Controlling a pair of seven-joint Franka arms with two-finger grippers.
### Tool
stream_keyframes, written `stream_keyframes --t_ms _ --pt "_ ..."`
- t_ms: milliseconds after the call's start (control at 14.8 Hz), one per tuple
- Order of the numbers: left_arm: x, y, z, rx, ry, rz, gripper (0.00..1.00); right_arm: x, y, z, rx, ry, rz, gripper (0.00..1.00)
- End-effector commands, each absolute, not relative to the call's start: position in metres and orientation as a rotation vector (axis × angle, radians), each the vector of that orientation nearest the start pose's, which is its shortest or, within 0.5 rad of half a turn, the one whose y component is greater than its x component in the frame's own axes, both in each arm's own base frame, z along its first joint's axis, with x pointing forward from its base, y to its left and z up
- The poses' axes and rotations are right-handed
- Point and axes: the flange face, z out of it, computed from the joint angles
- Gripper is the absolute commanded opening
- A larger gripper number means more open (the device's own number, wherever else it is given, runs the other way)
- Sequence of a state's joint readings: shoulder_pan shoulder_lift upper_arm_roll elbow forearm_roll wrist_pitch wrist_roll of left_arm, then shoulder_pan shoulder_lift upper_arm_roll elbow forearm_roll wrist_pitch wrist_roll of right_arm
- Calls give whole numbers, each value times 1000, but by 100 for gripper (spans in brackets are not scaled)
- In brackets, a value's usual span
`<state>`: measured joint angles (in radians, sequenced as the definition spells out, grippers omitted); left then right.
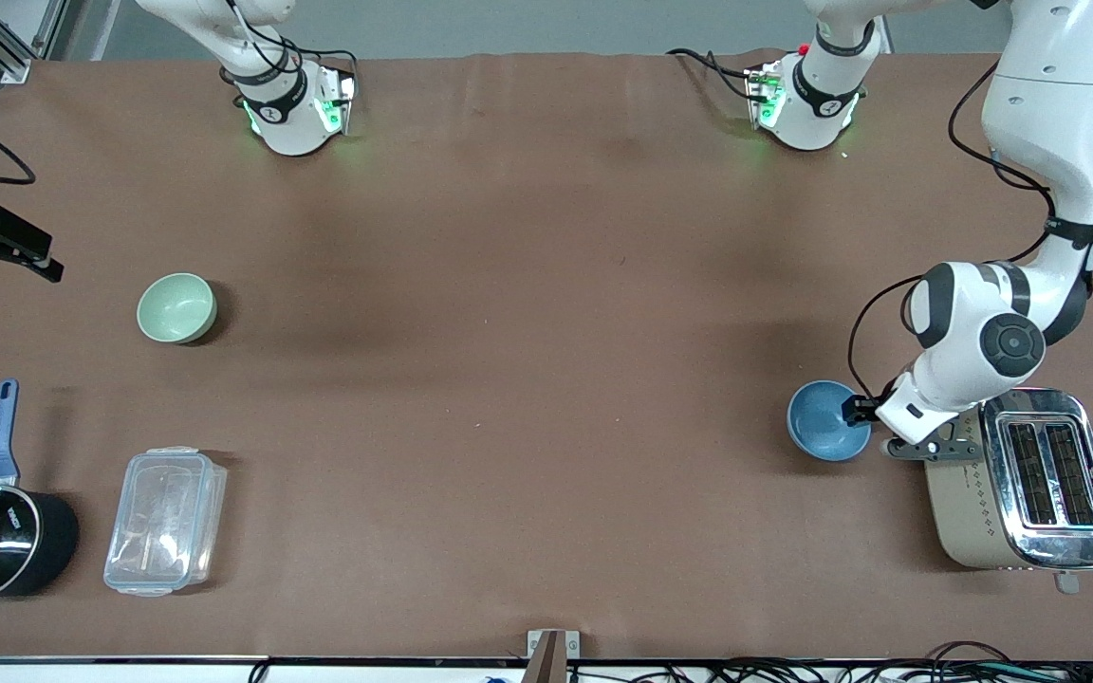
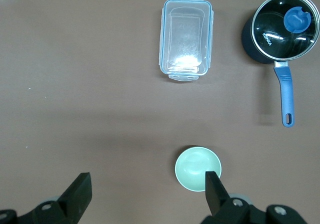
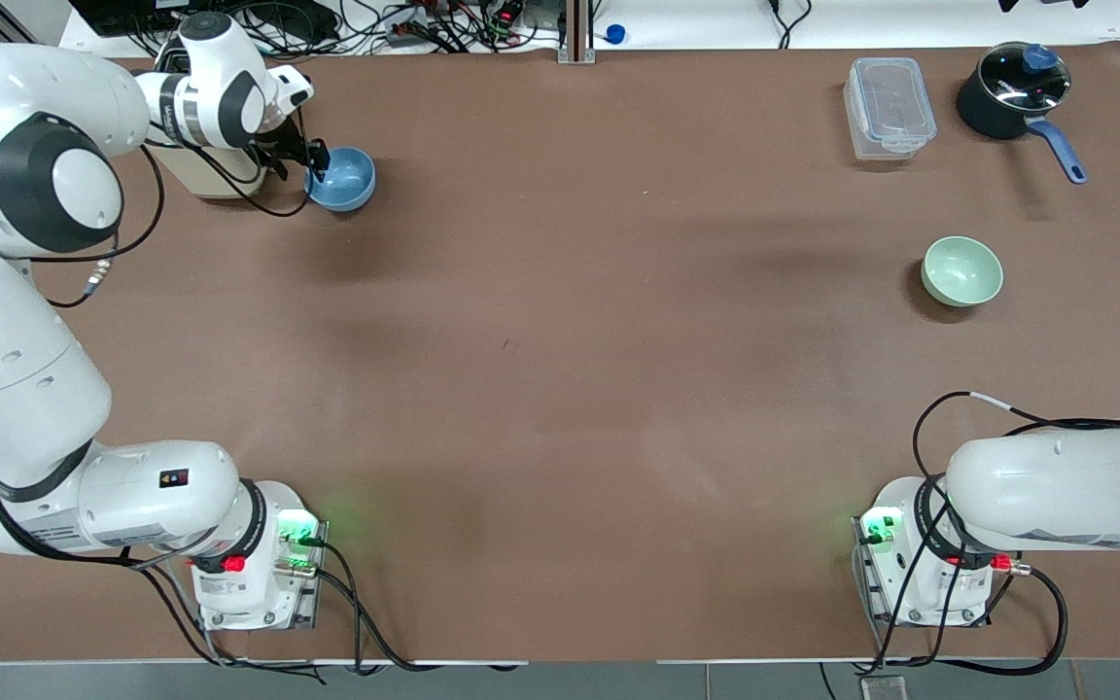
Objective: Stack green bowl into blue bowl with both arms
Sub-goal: 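Grasp the blue bowl rim and drag it toward the table middle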
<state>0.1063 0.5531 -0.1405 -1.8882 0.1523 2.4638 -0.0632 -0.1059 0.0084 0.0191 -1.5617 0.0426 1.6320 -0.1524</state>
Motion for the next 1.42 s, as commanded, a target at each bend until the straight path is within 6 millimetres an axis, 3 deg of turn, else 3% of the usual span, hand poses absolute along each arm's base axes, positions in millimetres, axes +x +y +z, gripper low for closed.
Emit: stream_keyframes --t_ms 0,135,203,270,405,608,878,1081,1216,1351 --pt "636 -19 206 -3116 89 -38 45 561 -47 630 -3091 -80 -109 100" --pt "636 -26 203 -3117 106 -32 15 561 -49 629 -3090 -73 -112 100" --pt "637 -33 205 -3119 117 -35 7 561 -50 627 -3092 -70 -107 100" --pt "642 -36 211 -3121 107 -54 3 561 -51 625 -3092 -68 -105 100" --pt "645 -61 224 -3135 96 -59 0 563 -53 619 -3092 -59 -102 100" --pt "649 -110 255 -3167 56 -19 0 567 -60 596 -3091 -40 -94 100" --pt "633 -201 283 -3232 -72 31 0 567 -75 527 -3092 7 -71 100" --pt "606 -292 293 -3253 -155 32 0 566 -95 475 -3094 46 -65 100" --pt "585 -357 283 -3261 -223 64 0 570 -107 448 -3089 58 -13 100" --pt "573 -403 269 -3274 -275 96 0 577 -124 415 -3083 85 30 100"
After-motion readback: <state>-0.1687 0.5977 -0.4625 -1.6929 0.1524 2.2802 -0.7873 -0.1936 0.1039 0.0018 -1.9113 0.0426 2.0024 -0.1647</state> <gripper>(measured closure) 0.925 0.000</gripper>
